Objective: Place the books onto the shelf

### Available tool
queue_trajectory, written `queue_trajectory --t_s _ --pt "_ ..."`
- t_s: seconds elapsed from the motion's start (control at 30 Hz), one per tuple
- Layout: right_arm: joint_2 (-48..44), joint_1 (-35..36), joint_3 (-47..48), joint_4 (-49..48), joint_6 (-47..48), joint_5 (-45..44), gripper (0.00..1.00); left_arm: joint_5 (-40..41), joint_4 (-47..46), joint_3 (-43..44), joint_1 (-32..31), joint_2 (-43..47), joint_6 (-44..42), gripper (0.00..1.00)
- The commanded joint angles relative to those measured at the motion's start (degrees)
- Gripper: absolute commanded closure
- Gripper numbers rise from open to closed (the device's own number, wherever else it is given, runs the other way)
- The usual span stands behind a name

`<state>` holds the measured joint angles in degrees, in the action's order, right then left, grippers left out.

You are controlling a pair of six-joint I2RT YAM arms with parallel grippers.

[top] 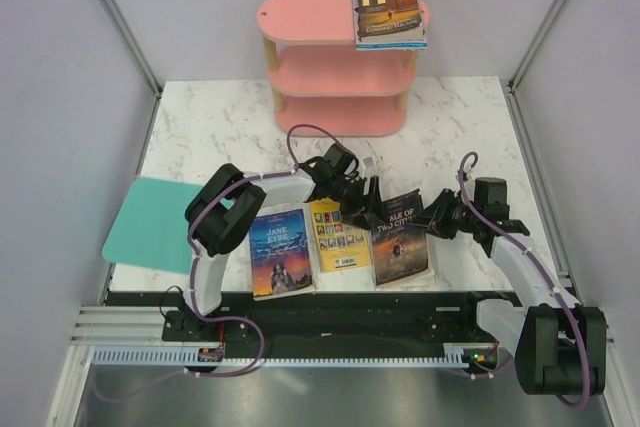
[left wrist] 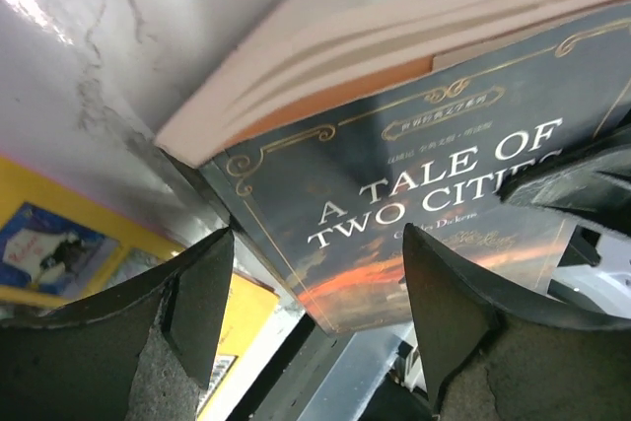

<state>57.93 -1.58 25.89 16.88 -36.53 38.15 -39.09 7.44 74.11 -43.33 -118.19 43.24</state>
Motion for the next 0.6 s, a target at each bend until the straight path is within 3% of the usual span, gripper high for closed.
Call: queue_trajectory --t_s 0.0,0.23,0.4,0.57 --pt "-0.4 0.4 9.7 -9.9 -0.1 6.1 0.98 -0.4 -0.2 0.1 2.0 8.4 -4.5 0.24" --pt "2.4 0.4 12.6 -24.5 -9.6 11.2 1.00 2.3 1.3 -0.5 3.4 14.4 -9.0 0.23" --pt "5.6 0.4 10.9 -41.7 -20.7 15.6 0.99 1.5 -3.8 -1.2 3.4 15.6 -8.5 0.22" --pt "6.4 0.4 9.4 -50.1 -26.2 17.3 0.99 1.8 -10.5 -3.4 3.4 16.3 -6.1 0.22"
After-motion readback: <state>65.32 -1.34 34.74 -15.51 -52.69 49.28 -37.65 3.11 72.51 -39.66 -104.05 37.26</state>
